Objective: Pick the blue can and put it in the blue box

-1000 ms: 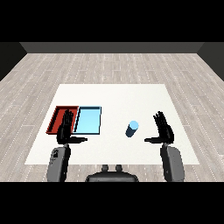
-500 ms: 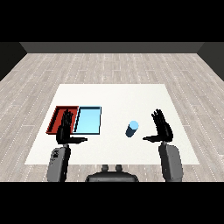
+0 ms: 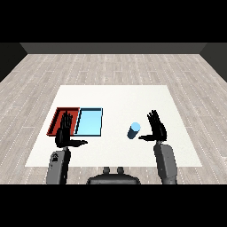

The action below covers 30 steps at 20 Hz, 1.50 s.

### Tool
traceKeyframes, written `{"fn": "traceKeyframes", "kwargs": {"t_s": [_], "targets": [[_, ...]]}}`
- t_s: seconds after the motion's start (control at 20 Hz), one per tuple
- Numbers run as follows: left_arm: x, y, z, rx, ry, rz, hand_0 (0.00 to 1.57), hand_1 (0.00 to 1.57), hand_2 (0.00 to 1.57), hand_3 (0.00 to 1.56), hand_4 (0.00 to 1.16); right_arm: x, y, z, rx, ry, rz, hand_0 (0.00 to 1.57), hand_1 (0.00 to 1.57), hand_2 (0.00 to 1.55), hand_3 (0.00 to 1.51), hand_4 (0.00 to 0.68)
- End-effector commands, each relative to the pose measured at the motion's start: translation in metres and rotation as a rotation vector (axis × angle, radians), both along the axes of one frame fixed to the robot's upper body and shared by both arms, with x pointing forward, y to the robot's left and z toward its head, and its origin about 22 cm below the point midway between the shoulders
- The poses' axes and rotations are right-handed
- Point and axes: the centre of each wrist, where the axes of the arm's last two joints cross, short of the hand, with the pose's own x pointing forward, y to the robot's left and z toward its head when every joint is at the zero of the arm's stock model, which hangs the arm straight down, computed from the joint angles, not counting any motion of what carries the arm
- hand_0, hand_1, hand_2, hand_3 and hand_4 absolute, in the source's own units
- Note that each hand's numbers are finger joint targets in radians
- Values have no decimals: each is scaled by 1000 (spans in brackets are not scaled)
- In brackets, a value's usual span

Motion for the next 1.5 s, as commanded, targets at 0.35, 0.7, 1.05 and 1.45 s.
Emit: {"fn": "traceKeyframes", "kwargs": {"t_s": [0.35, 0.7, 1.05, 1.45], "targets": [[-5, 11, -6, -10, -34, 13, 0, 0, 0, 0, 0, -11, 14, -35, 76, 84, 7, 0, 0, 0, 0, 0], [15, 12, 10, -6, 2, 19, 0, 0, 0, 0, 0, -3, 23, -47, 93, 94, -1, 0, 0, 0, 0, 0], [3, 8, 0, -17, 2, -7, 0, 0, 0, 0, 0, 14, 31, -90, 115, 107, 24, 0, 0, 0, 0, 0], [1, 6, 11, -25, 10, -18, 0, 0, 0, 0, 0, 28, 61, -66, 104, 145, 21, 0, 0, 0, 0, 0]]}}
